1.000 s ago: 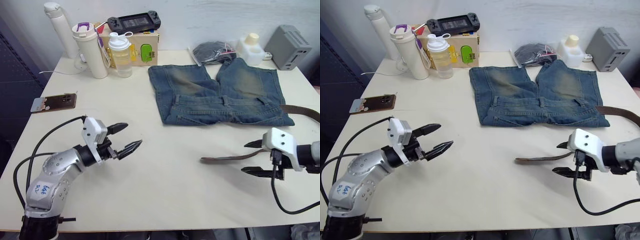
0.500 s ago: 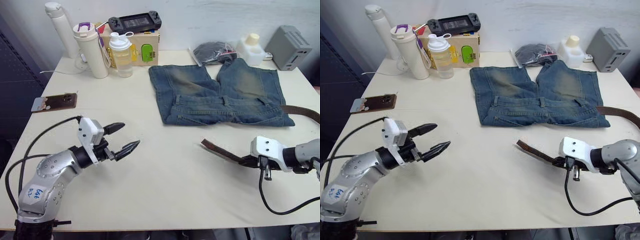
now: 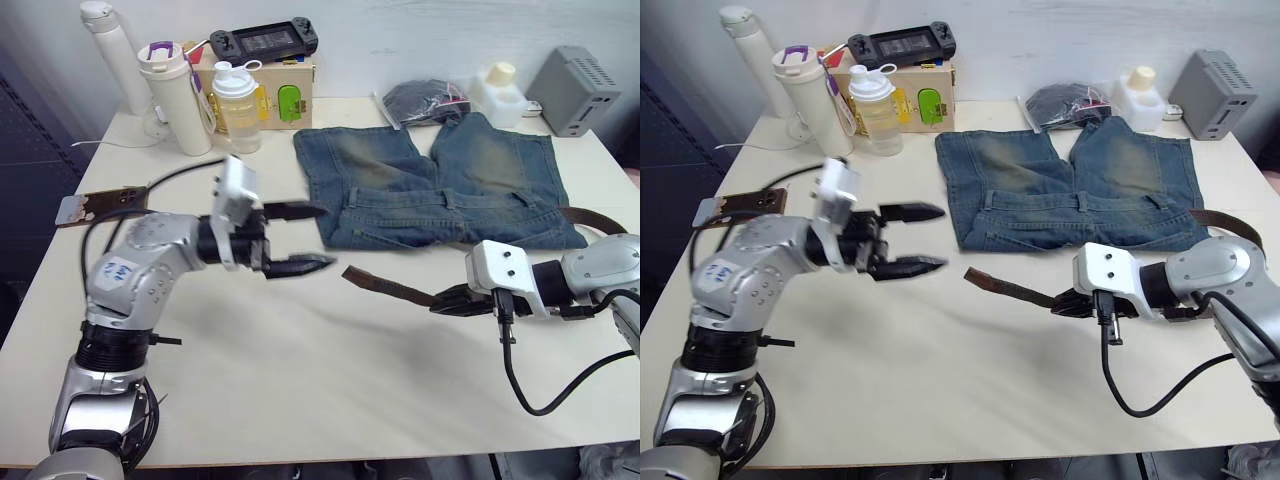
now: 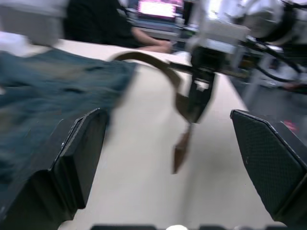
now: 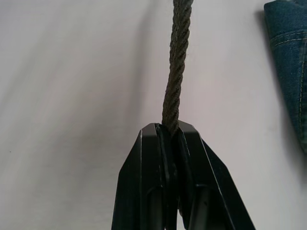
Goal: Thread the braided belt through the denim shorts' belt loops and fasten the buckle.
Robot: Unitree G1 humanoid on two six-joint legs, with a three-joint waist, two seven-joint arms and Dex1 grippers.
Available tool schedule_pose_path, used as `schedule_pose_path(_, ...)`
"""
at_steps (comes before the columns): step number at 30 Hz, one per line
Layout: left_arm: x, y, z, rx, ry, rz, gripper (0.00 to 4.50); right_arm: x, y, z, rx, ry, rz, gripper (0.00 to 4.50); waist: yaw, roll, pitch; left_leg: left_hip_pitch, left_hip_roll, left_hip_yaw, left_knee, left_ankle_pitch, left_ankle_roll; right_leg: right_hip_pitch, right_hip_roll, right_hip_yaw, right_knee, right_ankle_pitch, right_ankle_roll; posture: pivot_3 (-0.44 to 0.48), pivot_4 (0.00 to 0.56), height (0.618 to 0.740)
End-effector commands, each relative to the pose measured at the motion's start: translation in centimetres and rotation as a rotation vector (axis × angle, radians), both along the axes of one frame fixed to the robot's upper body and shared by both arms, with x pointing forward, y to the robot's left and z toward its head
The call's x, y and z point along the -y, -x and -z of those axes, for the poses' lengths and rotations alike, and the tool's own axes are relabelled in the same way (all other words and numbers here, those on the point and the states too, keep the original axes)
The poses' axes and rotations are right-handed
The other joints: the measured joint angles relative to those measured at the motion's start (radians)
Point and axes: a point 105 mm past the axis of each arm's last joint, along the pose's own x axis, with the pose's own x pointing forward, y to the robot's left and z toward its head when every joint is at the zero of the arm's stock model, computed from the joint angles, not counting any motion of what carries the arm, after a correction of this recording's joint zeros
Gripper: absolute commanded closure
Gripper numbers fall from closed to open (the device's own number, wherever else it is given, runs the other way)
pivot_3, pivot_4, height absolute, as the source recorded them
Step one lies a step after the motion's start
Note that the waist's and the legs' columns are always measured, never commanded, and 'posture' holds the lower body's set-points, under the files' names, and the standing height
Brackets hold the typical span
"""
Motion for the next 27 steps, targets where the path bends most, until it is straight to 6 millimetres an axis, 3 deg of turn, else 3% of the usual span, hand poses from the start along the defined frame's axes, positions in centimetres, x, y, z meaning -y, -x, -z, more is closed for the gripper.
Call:
schedule_pose_path(1,0.5,1.5,-0.1,0.018,-0.017,0.103,0.0,-0.9,0.2,-0.9,0.044,-0.008,-0.029,4.44,-0.006,0.0,0.0,0.0,0.0,0.0,0.0,0.0,0.0,0.0,0.0,0.0,0.0,0.0,0.0,0.0,0.15,0.687)
schedule_pose_path(13,2.0,-0.4,4.1,0.073,-0.129,0.092,0.0,-1.5,0.7,-1.5,0.066,-0.021,-0.036,4.44,-0.005,0.0,0.0,0.0,-0.001,0.0,0.001,0.0,0.0,0.001,-0.001,0.0,0.0,0.0,0.0,0.0,0.15,0.687)
schedule_pose_path(16,2.2,-0.5,4.0,0.07,-0.104,0.089,0.81,-1.5,0.7,-1.5,0.068,-0.021,-0.032,4.5,-0.007,-0.001,0.001,0.0,-0.001,0.0,0.001,0.0,0.0,0.0,-0.001,0.0,0.0,0.0,0.0,0.0,0.15,0.687)
schedule_pose_path(24,1.9,0.0,3.5,0.06,-0.086,0.099,4.49,-1.3,0.5,-1.2,0.066,-0.018,-0.023,4.5,-0.007,-0.001,0.001,0.0,-0.001,-0.001,0.001,0.0,0.0,0.0,-0.001,0.0,0.0,0.0,0.0,0.0,0.15,0.687)
schedule_pose_path(27,1.8,0.1,3.5,0.051,-0.083,0.101,4.49,-1.3,0.4,-1.1,0.065,-0.022,-0.019,4.5,-0.007,-0.001,0.001,0.0,-0.001,-0.001,0.001,0.0,0.0,0.0,-0.001,0.0,0.0,0.0,0.0,0.0,0.15,0.687)
